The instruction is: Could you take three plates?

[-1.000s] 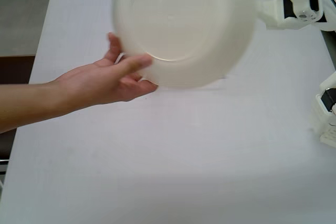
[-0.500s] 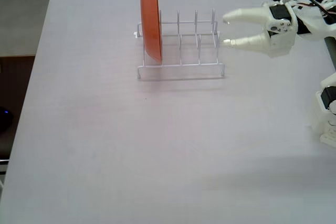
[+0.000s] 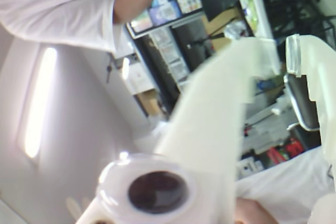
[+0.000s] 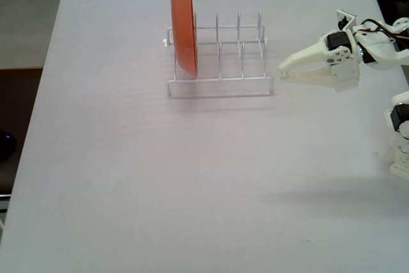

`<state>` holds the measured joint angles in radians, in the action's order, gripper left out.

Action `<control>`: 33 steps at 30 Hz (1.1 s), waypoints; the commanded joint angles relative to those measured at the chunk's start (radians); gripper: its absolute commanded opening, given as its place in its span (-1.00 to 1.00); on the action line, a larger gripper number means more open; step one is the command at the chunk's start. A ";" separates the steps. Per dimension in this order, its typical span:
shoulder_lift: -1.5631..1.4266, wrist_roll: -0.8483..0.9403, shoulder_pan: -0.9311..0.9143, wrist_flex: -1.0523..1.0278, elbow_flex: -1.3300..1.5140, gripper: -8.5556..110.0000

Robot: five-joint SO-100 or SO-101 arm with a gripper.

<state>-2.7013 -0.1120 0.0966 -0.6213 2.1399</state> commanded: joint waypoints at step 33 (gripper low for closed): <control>-0.604 0.009 -0.072 0.066 0.802 -0.86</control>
<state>-3.2827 -0.0920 0.0245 -0.5783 2.9360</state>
